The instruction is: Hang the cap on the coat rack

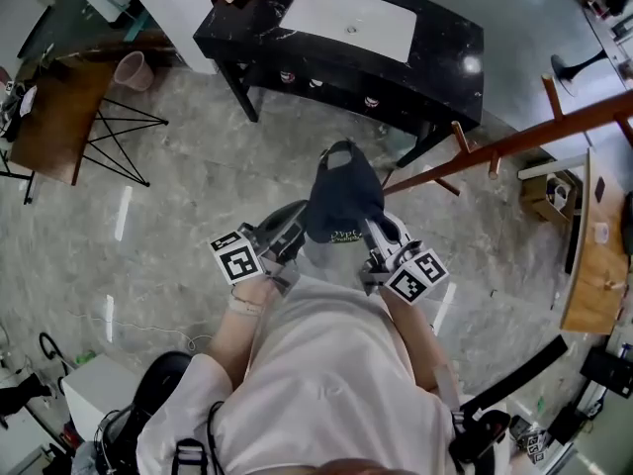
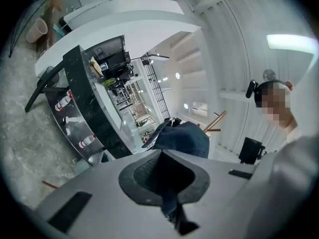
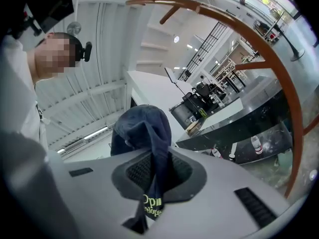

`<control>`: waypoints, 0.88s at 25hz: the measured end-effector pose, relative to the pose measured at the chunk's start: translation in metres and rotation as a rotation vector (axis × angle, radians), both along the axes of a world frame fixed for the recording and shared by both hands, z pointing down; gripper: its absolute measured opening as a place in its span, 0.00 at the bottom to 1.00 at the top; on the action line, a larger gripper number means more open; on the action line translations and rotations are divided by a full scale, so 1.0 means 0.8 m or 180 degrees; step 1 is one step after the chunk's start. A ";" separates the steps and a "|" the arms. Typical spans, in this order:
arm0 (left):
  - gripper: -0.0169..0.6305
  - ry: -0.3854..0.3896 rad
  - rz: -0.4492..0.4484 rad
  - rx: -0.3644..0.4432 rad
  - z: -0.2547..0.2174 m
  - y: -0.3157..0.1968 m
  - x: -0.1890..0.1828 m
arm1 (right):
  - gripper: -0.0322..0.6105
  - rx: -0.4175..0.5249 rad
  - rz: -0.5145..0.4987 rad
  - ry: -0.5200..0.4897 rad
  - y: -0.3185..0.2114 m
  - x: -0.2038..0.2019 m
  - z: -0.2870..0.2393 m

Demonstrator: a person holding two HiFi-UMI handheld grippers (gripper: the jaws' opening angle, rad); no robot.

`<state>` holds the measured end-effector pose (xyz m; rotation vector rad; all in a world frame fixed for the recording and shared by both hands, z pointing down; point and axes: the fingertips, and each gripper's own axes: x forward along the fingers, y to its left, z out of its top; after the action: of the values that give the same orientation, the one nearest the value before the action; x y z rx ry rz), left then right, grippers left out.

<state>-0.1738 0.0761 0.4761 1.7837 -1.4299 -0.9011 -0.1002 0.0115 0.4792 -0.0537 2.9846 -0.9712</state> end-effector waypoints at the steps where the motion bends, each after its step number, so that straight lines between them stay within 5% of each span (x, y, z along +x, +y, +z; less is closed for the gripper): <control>1: 0.04 0.0006 -0.0016 0.0004 0.000 0.004 -0.017 | 0.12 0.0000 -0.0017 0.0010 0.004 -0.017 0.000; 11: 0.04 -0.0030 -0.0250 -0.0009 -0.014 0.046 -0.141 | 0.12 0.0032 -0.0268 0.0029 0.042 -0.146 -0.016; 22: 0.04 -0.0265 -0.0551 -0.0012 -0.048 0.042 -0.179 | 0.12 0.0202 -0.0518 -0.0098 0.033 -0.197 -0.051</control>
<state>-0.3167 0.1101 0.4374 1.7327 -1.6584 -0.9195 -0.2582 0.0382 0.4381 0.2056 3.0272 -0.8794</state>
